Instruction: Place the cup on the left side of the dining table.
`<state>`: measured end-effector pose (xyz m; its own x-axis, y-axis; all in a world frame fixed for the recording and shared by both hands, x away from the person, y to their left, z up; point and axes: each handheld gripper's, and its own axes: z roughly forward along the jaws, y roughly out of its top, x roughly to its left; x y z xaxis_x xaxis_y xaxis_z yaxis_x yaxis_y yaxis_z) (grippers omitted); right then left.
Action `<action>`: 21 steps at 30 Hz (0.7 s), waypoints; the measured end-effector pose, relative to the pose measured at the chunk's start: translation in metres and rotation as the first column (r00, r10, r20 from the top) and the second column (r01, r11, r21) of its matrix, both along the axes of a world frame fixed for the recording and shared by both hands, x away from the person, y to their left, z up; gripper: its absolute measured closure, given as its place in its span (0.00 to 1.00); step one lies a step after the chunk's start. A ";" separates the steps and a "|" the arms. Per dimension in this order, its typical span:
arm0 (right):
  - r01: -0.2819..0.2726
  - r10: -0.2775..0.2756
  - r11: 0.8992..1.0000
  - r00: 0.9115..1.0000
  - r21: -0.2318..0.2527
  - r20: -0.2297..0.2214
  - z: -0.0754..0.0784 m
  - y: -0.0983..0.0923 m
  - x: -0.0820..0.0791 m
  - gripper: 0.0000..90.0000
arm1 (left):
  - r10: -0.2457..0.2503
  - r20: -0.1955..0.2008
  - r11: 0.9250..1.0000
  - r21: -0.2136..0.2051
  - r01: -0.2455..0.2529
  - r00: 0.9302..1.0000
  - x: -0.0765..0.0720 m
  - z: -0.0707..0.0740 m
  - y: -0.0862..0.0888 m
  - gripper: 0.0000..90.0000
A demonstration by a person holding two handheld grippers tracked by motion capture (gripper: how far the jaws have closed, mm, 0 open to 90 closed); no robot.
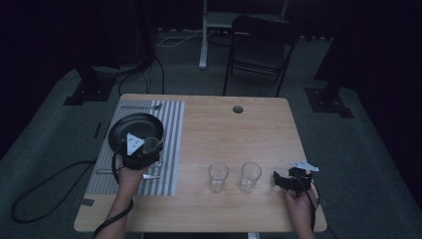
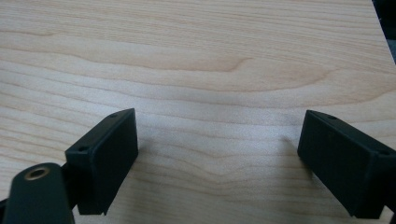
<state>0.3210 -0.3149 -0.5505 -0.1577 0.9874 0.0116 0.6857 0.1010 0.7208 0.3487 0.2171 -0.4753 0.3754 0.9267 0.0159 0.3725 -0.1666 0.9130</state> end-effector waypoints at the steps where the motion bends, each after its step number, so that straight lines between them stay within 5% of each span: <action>1: 0.000 0.000 1.000 1.000 0.000 0.000 0.000 0.000 0.000 0.13 | -0.001 -0.003 1.000 0.001 0.001 1.000 0.001 0.000 0.001 0.32; 18: 0.000 0.000 1.000 1.000 0.000 0.000 0.000 0.000 0.000 0.13 | 0.008 -0.049 0.999 0.037 -0.006 0.999 0.008 -0.006 0.001 0.31; 21: 0.000 0.000 1.000 1.000 0.000 0.000 0.000 0.000 0.000 0.13 | 0.004 -0.058 1.000 0.017 -0.003 0.998 0.008 -0.006 0.002 0.31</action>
<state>0.3210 -0.3150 -0.5505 -0.1575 0.9875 0.0116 0.6857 0.1009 0.7208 0.3571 0.2193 -0.4809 0.3728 0.9278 0.0101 0.4255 -0.1806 0.8867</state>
